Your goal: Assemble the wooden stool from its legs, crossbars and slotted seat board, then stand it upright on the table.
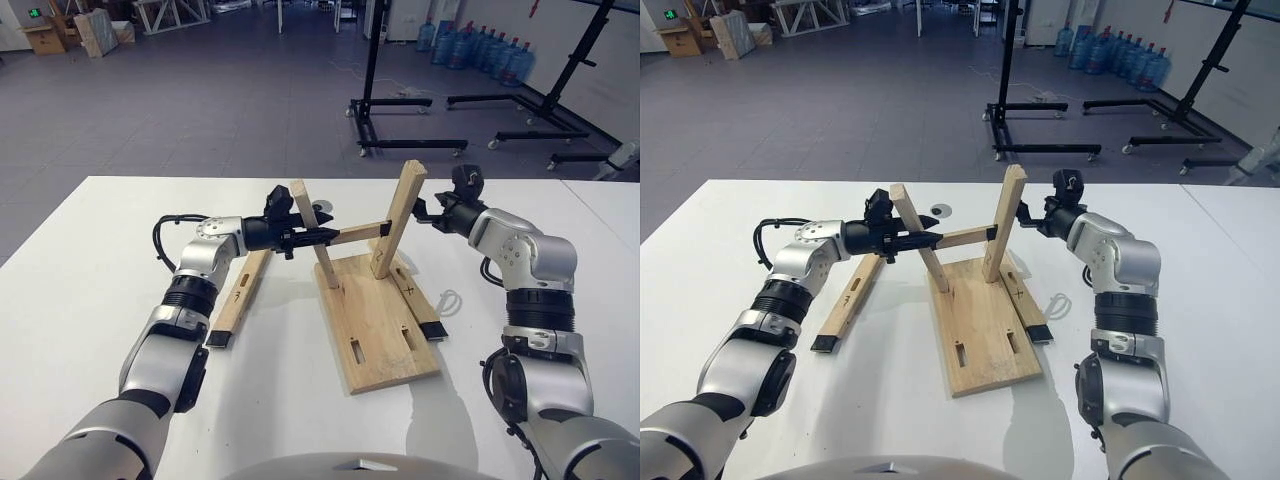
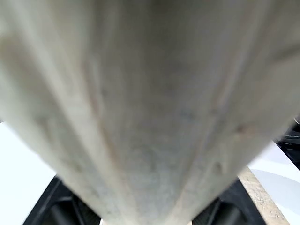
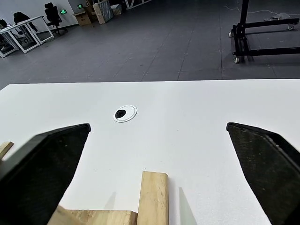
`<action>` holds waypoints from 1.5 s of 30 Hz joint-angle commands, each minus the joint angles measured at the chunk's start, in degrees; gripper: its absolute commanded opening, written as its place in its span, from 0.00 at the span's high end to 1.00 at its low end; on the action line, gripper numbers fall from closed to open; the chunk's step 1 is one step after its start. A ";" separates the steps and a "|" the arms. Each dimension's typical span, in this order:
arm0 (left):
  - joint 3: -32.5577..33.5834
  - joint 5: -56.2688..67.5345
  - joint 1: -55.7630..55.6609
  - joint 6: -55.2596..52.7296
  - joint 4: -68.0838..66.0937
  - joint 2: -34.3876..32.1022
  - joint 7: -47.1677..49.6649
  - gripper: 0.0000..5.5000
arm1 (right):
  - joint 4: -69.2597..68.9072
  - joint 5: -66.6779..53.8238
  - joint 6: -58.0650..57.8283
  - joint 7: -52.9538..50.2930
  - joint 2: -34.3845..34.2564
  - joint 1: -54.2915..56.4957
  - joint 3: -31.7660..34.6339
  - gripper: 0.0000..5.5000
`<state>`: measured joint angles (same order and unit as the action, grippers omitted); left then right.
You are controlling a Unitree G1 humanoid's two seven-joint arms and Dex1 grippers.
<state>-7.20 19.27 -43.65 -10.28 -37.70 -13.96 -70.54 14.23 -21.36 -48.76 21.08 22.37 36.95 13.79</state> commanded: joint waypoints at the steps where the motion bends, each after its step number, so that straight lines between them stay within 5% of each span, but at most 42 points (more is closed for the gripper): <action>1: -0.96 -1.95 1.78 -1.32 -1.17 1.29 1.01 0.52 | 6.71 1.63 3.45 0.65 2.05 0.29 0.29 0.02; 8: -0.63 -2.64 3.68 -1.84 3.03 0.12 1.14 0.34 | 16.02 3.14 9.00 1.75 3.73 -0.89 0.68 0.02; 13: 4.26 0.95 19.62 -11.62 28.67 -10.77 3.07 0.20 | 21.70 4.97 12.80 4.56 5.83 -1.69 -0.71 0.02; 16: 30.52 6.16 36.65 -24.27 51.46 -15.05 19.06 0.13 | 24.51 5.96 15.78 5.76 7.98 -2.80 -0.16 0.02; 18: 50.37 8.34 43.19 -34.50 60.81 -9.94 35.01 0.08 | 22.09 4.70 15.73 4.76 11.24 -7.31 4.26 0.02; 19: 53.41 7.31 44.23 -37.92 62.09 -7.66 40.82 0.04 | 19.38 3.73 14.98 3.89 12.35 -10.42 7.08 0.02; 22: 40.28 -4.64 39.36 -36.60 53.93 -1.29 55.44 0.03 | 17.08 2.37 14.96 0.26 12.30 -13.52 11.76 0.02; 27: 26.27 -14.35 32.86 -24.54 37.78 0.31 61.64 0.03 | 16.10 2.91 15.78 -2.48 7.96 -11.26 9.86 0.02; 34: 22.85 -15.74 30.71 -15.07 25.94 0.72 63.58 0.03 | 14.24 3.16 15.08 -2.75 5.36 -11.40 7.54 0.02; 45: 18.89 -15.86 28.13 -10.81 13.87 2.49 65.14 0.33 | 16.27 3.12 15.53 -3.17 4.35 -10.03 7.17 0.02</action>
<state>12.08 3.97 -16.77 -19.10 -22.67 -11.90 -6.55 30.50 -18.02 -33.08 18.41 26.92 25.69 20.90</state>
